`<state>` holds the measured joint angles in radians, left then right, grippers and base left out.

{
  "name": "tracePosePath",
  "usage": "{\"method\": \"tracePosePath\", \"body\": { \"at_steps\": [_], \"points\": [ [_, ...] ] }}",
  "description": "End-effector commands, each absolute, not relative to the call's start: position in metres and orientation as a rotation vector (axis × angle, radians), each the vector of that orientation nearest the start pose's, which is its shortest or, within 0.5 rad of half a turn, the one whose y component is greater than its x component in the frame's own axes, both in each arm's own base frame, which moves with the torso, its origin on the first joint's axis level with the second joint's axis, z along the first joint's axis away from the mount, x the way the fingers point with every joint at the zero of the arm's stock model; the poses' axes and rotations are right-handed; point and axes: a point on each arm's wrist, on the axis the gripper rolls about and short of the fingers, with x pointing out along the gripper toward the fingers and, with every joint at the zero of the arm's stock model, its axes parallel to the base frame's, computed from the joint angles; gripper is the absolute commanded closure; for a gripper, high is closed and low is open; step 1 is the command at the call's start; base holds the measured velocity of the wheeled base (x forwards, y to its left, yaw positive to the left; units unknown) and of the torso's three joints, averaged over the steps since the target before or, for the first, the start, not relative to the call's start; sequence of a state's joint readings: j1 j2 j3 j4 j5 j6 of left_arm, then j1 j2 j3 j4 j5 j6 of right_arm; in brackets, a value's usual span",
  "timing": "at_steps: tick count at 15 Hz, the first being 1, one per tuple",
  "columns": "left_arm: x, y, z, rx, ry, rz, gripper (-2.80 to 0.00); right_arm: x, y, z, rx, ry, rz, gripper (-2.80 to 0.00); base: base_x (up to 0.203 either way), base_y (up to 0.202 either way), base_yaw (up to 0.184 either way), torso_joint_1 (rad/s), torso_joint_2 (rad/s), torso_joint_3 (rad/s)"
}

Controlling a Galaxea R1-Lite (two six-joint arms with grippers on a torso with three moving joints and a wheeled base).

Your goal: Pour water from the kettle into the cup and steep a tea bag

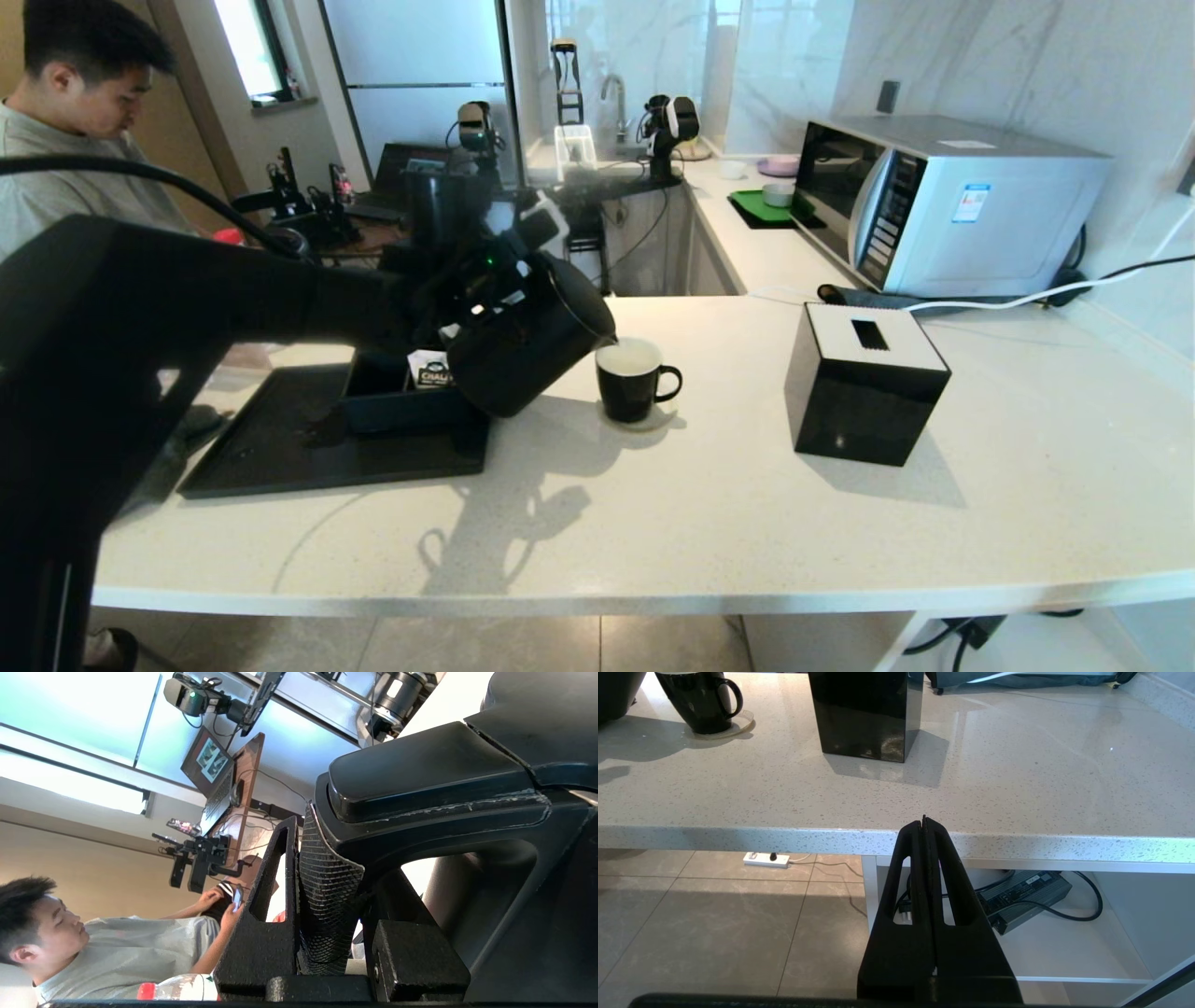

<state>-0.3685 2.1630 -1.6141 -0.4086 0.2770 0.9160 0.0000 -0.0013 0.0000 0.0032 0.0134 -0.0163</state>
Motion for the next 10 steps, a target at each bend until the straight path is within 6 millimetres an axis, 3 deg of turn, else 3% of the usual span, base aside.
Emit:
{"method": "tracePosePath", "body": {
  "at_steps": [1,10],
  "points": [
    [0.428,-0.157,0.208,0.955,0.082,-0.142,0.00,-0.023,0.000,0.075,-0.017,0.003,0.014,0.00,0.000,0.000,0.000,0.000,0.00,0.000],
    [0.419,-0.146,0.199,0.786,0.062,-0.102,0.00,-0.023,0.000,0.075,-0.017,0.003,0.014,0.00,0.000,0.000,0.000,0.000,0.00,0.000]
  ]
}}
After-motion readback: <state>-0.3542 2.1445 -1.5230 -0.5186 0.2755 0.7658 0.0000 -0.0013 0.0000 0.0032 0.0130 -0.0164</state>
